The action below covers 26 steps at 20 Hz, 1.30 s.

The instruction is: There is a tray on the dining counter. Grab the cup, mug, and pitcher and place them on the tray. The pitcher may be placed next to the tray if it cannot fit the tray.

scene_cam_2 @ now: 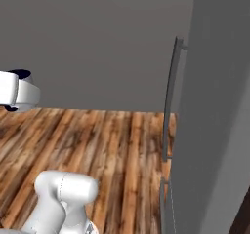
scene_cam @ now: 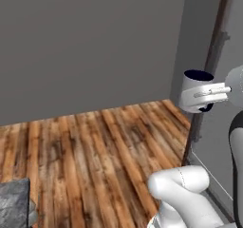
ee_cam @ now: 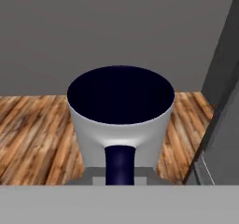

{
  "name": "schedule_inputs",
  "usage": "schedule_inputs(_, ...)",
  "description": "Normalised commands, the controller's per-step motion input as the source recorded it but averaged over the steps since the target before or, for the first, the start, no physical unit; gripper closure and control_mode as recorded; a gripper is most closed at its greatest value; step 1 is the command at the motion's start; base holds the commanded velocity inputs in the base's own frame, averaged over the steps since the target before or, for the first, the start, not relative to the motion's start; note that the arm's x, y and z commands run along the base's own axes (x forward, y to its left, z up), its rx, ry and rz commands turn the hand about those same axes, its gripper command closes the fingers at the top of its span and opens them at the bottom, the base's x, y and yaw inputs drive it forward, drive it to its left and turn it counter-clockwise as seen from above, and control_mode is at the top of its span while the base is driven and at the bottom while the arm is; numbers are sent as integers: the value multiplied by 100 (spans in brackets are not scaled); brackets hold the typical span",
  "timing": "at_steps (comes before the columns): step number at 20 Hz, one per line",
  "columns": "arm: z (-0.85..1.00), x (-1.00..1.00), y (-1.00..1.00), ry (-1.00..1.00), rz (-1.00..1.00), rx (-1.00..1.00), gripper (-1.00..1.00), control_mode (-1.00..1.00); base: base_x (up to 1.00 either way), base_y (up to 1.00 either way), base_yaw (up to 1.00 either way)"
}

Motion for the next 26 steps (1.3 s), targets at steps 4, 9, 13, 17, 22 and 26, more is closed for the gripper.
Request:
schedule_inputs(4, 0, 0, 0, 0, 0, 0, 100, 100, 100, 31, 20)
schedule_inputs(9, 0, 0, 0, 0, 0, 0, 100, 100, 100, 39, 23)
schedule_inputs(13, 0, 0, 0, 0, 0, 0, 100, 100, 100, 33, 22)
schedule_inputs(17, 0, 0, 0, 0, 0, 0, 100, 100, 100, 31, 16)
schedule_inputs(22, 0, 0, 0, 0, 0, 0, 100, 100, 100, 41, 20)
schedule_inputs(26, 0, 0, 0, 0, 0, 0, 100, 100, 100, 21, 44)
